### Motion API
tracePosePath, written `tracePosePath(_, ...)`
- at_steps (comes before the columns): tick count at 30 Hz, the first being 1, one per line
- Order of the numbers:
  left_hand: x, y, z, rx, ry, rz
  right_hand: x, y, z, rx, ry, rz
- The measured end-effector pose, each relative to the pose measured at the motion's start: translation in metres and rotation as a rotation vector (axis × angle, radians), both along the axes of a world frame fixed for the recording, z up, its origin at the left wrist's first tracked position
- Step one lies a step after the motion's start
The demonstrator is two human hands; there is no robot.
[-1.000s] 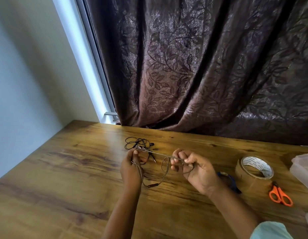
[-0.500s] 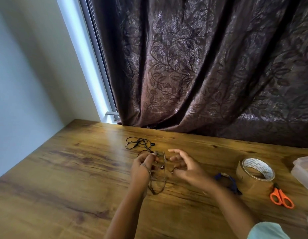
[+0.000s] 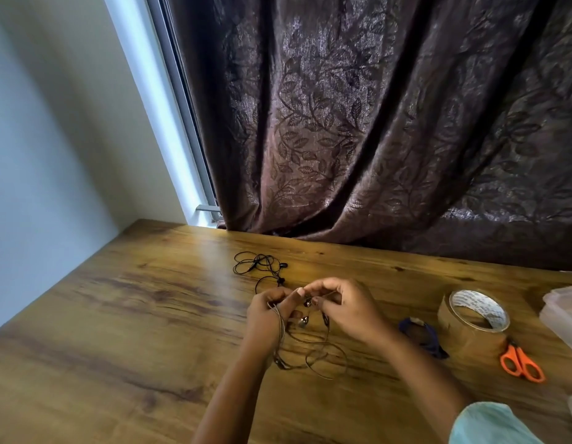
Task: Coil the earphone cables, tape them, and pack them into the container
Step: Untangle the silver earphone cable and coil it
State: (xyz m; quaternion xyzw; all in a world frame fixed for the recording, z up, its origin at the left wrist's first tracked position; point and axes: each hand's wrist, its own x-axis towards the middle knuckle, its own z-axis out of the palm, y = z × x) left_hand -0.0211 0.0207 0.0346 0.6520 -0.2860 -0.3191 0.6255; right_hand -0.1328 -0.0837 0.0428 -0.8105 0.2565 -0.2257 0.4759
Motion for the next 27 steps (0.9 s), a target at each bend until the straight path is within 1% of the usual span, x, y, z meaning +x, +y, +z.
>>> tracePosePath(5,0.002,-0.001,-0.004,0.059,-0.046,-0.018,-0.003,-0.003,-0.001,-0.079,-0.045,-0.094)
tracePosePath(9,0.001,-0.002,-0.004,0.046,0.026,-0.007,-0.003,-0.002,-0.002,-0.111,-0.079,-0.160)
tracePosePath(12,-0.001,-0.001,-0.002,0.006,0.135,0.022,-0.003,-0.001,-0.009,-0.045,-0.107,-0.198)
tracePosePath(16,-0.006,0.001,0.005,-0.062,0.388,0.022,0.001,0.000,-0.017,0.091,-0.144,-0.178)
tracePosePath(19,-0.006,0.003,0.009,-0.085,0.494,0.020,0.001,0.000,-0.016,0.246,-0.233,-0.098)
tracePosePath(20,-0.005,0.004,0.009,-0.075,0.494,0.010,0.000,0.000,-0.015,0.320,-0.290,-0.079)
tracePosePath(23,-0.003,0.007,0.010,-0.009,0.423,-0.057,-0.005,-0.002,-0.007,0.641,-0.518,-0.041)
tracePosePath(24,-0.003,0.008,0.010,0.006,0.414,-0.079,-0.006,-0.003,-0.004,0.716,-0.571,-0.022)
tracePosePath(25,-0.003,0.009,0.010,0.008,0.415,-0.107,-0.006,-0.003,-0.002,0.743,-0.591,-0.006)
tracePosePath(27,-0.004,0.010,0.011,-0.036,0.439,-0.176,-0.005,-0.003,0.001,0.711,-0.565,-0.003)
